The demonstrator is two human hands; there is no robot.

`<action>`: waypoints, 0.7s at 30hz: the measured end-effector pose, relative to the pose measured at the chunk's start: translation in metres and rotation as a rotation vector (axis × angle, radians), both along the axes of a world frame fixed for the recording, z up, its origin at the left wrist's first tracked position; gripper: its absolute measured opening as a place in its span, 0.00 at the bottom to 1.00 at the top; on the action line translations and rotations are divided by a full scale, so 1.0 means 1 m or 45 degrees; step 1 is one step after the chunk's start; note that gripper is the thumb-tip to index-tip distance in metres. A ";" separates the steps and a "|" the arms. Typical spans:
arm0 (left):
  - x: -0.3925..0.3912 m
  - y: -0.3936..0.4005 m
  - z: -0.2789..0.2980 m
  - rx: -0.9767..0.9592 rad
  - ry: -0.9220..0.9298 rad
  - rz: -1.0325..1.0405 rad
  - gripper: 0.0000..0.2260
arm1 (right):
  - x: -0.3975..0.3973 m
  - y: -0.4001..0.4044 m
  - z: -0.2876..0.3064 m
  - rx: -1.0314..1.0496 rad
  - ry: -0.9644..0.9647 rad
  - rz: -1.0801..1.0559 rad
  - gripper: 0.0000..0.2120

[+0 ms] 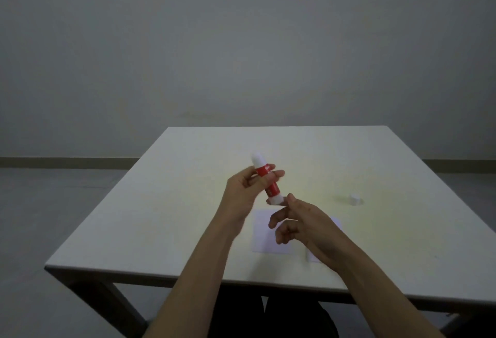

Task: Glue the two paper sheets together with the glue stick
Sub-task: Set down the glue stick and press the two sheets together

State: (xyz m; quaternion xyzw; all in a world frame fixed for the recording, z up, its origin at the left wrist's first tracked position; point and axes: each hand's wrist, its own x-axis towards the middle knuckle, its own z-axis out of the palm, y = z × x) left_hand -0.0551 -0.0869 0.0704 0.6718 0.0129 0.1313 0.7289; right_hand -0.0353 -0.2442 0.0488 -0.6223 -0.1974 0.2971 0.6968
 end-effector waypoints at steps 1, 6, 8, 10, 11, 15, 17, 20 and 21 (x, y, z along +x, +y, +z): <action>0.007 0.008 -0.001 0.048 0.013 0.097 0.04 | 0.001 -0.003 -0.002 -0.079 -0.038 -0.054 0.17; 0.039 0.046 -0.019 0.341 0.171 0.527 0.06 | 0.007 -0.021 -0.019 -0.243 -0.052 -0.283 0.13; 0.046 0.054 -0.030 0.411 0.232 0.625 0.08 | 0.012 -0.030 -0.027 -0.315 -0.105 -0.373 0.11; 0.053 0.057 -0.041 0.427 0.283 0.670 0.05 | 0.015 -0.039 -0.035 -0.430 -0.203 -0.465 0.09; 0.055 0.056 -0.045 0.433 0.301 0.681 0.04 | 0.016 -0.044 -0.039 -0.515 -0.272 -0.502 0.09; 0.061 0.054 -0.055 0.446 0.337 0.710 0.04 | 0.016 -0.058 -0.050 -0.798 -0.645 -0.556 0.07; 0.063 0.053 -0.058 0.445 0.352 0.725 0.03 | 0.014 -0.058 -0.052 -0.830 -0.768 -0.533 0.07; 0.063 0.052 -0.062 0.450 0.368 0.739 0.03 | 0.008 -0.051 -0.053 -0.837 -0.924 -0.490 0.09; 0.063 0.052 -0.063 0.453 0.368 0.742 0.03 | 0.006 -0.047 -0.053 -0.830 -0.962 -0.461 0.10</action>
